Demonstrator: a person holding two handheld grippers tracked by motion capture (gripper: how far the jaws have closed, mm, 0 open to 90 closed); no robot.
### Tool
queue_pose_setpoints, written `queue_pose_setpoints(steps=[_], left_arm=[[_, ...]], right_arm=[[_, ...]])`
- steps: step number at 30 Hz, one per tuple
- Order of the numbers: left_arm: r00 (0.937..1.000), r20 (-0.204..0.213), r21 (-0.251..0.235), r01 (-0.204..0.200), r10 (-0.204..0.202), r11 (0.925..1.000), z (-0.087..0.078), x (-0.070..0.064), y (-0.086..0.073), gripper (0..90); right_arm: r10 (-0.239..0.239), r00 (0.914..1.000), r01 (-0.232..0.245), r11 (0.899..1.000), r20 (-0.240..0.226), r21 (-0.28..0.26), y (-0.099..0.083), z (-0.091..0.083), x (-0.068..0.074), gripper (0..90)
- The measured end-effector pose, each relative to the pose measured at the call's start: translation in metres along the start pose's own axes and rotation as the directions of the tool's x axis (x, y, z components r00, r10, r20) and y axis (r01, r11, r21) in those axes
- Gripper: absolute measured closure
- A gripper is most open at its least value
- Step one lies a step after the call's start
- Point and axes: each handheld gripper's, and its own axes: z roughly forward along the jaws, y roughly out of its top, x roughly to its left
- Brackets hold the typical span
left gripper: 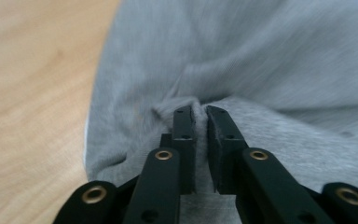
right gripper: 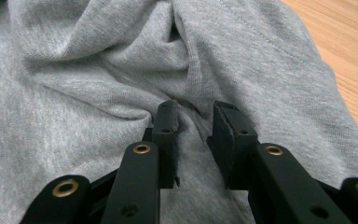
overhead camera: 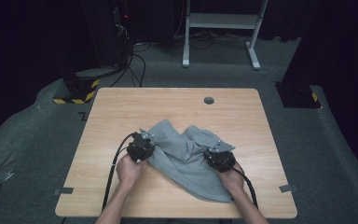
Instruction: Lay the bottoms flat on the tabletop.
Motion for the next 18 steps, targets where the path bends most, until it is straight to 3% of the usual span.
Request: queue_pose_setpoints(steps=[3,5,8,12,14,16,17,18], left_arm=[[0.9995,-0.029,-0.025,-0.017,0.016,0.9996,-0.013,-0.003,-0.008,63.2],[0.9991,-0.032,-0.047,-0.029,0.028,0.9985,-0.027,-0.003,-0.017,57.2],[0.9998,-0.021,-0.079,-0.005,0.004,0.9969,-0.045,-0.003,-0.032,51.2],[0.9999,-0.009,-0.084,-0.013,0.012,0.9964,-0.053,-0.007,-0.050,49.3],[1.0000,0.006,-0.065,0.005,-0.004,0.9979,-0.046,-0.006,-0.055,48.8],[0.9990,0.027,-0.043,0.036,-0.034,0.9984,-0.035,-0.003,-0.055,49.3],[0.9989,0.030,-0.042,0.038,-0.036,0.9984,-0.030,-0.002,-0.053,53.5],[0.9991,0.032,-0.064,0.029,-0.027,0.9975,-0.028,-0.003,-0.052,63.6]], right_arm=[[0.022,0.9996,-0.022,1.000,-0.015,0.003,0.000,0.000,-0.003,65.1],[0.022,0.9997,-0.021,1.000,-0.014,0.013,0.002,-0.002,-0.002,62.0],[0.009,0.9990,-0.010,1.000,-0.043,-0.021,0.006,-0.014,0.006,62.4],[-0.050,0.9942,0.046,0.998,-0.095,-0.045,0.013,-0.024,0.020,64.2],[-0.071,0.9903,0.068,0.997,-0.120,-0.030,0.013,-0.024,0.024,65.0],[-0.050,0.9882,0.050,0.999,-0.145,-0.003,0.010,-0.021,0.024,65.0],[-0.041,0.9877,0.043,0.999,-0.151,0.010,0.008,-0.019,0.022,64.9],[-0.034,0.9879,0.037,0.999,-0.152,0.019,0.006,-0.018,0.021,64.7]])
